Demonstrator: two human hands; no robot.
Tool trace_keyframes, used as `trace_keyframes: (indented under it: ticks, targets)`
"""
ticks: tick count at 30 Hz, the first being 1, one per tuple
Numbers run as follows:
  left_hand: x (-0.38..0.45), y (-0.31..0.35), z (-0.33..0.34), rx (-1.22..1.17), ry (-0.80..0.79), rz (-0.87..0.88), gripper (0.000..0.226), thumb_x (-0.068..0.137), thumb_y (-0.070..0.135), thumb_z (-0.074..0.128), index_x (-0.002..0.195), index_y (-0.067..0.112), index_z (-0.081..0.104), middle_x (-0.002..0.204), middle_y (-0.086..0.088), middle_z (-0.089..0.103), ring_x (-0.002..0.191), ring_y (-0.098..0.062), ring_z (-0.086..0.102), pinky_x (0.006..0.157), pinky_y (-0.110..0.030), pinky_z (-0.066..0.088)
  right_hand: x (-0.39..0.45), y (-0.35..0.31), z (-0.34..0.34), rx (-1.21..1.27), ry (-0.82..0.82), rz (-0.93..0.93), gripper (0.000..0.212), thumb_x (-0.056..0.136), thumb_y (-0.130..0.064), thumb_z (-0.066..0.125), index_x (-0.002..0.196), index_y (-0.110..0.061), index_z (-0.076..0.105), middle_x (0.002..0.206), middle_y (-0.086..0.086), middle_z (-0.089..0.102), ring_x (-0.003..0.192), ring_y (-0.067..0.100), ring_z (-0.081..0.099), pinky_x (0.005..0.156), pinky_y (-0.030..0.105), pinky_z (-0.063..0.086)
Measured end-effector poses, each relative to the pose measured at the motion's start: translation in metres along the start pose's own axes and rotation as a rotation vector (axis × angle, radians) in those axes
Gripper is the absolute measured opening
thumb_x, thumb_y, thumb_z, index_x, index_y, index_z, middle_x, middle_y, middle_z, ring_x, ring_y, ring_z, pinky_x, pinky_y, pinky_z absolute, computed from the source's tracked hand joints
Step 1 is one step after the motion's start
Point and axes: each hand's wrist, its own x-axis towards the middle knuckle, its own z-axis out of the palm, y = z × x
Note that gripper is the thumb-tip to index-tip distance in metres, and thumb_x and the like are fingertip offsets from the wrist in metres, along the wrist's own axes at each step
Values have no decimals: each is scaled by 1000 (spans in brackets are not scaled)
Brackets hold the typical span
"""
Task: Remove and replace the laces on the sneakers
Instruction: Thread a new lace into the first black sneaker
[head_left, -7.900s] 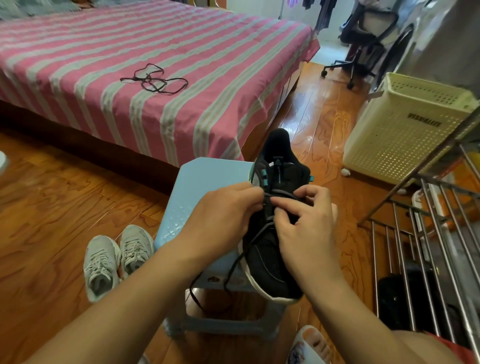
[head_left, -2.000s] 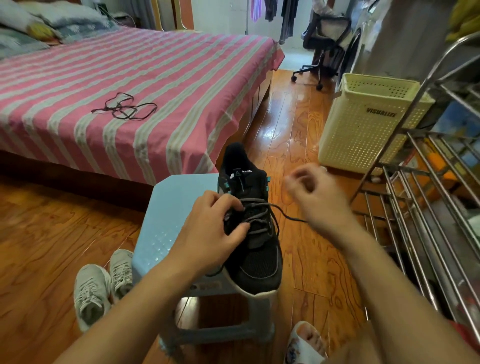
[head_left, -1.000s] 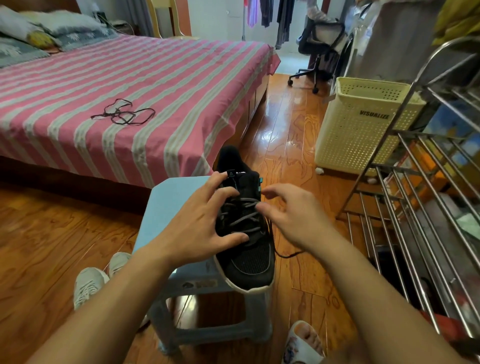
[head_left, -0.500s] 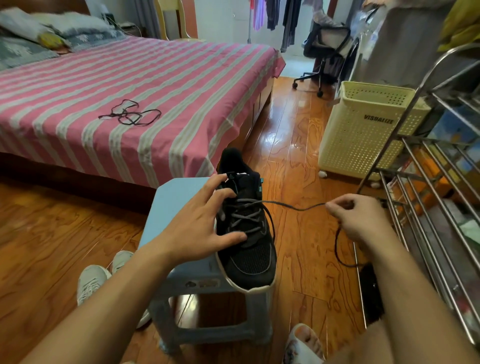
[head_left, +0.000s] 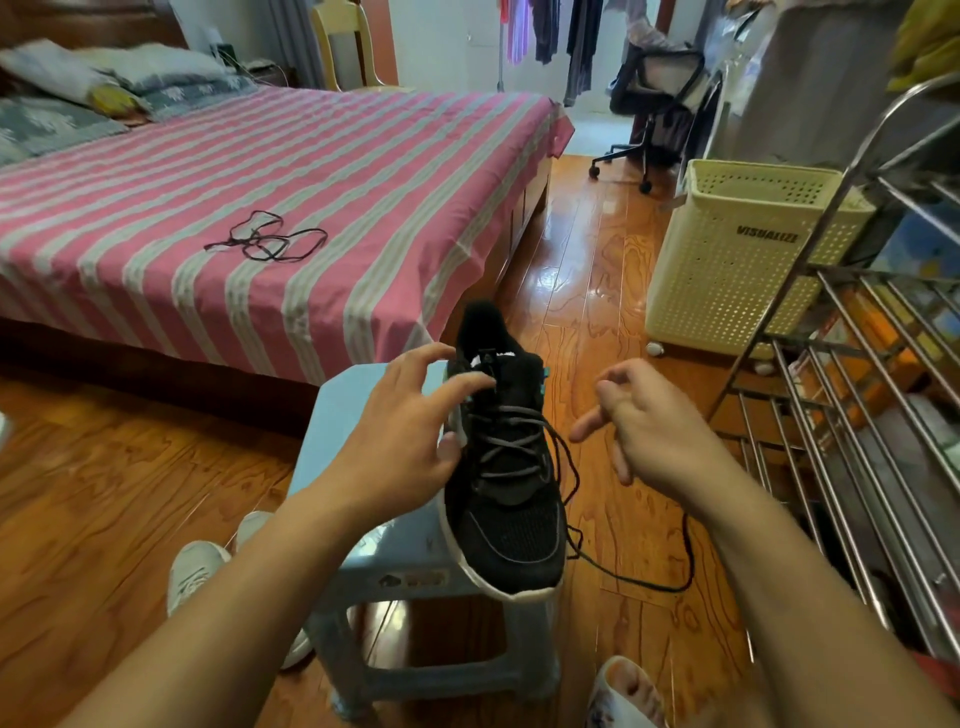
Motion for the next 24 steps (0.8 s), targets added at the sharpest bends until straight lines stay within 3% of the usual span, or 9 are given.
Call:
trace_keyframes:
  ticks: [4,7,11,13,15,17,19,22,24]
  targets:
    - [12,24,13,-2,119,-36,35,87,29,59,120,30,72,148,-4,41,139,-27,32,115,-49,34,2,0,26,-148,-31,-35,19,104,-27,51,88,-25,61,80,-5,70,71,13,61,57,24,39]
    - [21,33,23,183,112,62,21,86,29,63,104,27,73,151,-12,42,143,-39,32,113,-55,33,-2,4,33,-186,-83,0,21,102,-29,53,86,-24,67,77,-7,64,74,13,58,61,29,39]
    - [29,36,11,305,-62,81,17,82,38,61,85,23,67,148,-8,47,142,-36,35,112,-50,32,-8,7,37,-198,-79,52,21,103,-32,52,89,-25,67,77,-5,62,70,12,56,59,30,41]
    - [36,48,-3,94,-100,-40,15,80,38,60,71,25,61,140,-3,52,133,-25,41,106,-37,33,-9,7,42,-224,-72,46,20,102,-33,51,91,-25,66,81,-4,63,75,15,59,62,32,44]
    - [50,66,-24,-429,-3,-313,20,88,21,62,68,20,60,115,-3,62,108,-15,53,92,-28,36,-9,6,44,-248,-61,45,19,103,-32,50,95,-24,66,86,-3,64,81,18,60,65,34,44]
    - [73,68,-51,-971,210,-617,22,95,13,58,73,14,60,94,-7,66,92,-19,59,84,-35,43,-8,6,44,-259,-32,41,20,103,-32,50,100,-22,67,92,-2,67,87,20,61,73,36,49]
    - [98,45,-80,-1200,304,-827,27,101,18,49,75,17,53,89,-6,68,89,-22,64,83,-37,48,-6,5,42,-242,5,32,19,102,-32,51,97,-24,68,93,-3,68,89,19,62,80,40,52]
    - [119,-5,-108,-891,214,-985,24,103,16,40,85,12,55,98,-9,62,87,-24,60,79,-37,50,-2,1,38,-168,38,11,19,102,-32,53,91,-30,69,89,-9,68,88,12,62,81,38,53]
    - [120,-37,-107,-365,59,-1078,22,101,12,45,118,4,57,126,-18,58,105,-35,59,89,-47,52,1,-3,35,-85,55,32,22,103,-31,52,104,-30,73,100,-9,71,94,11,62,82,34,50]
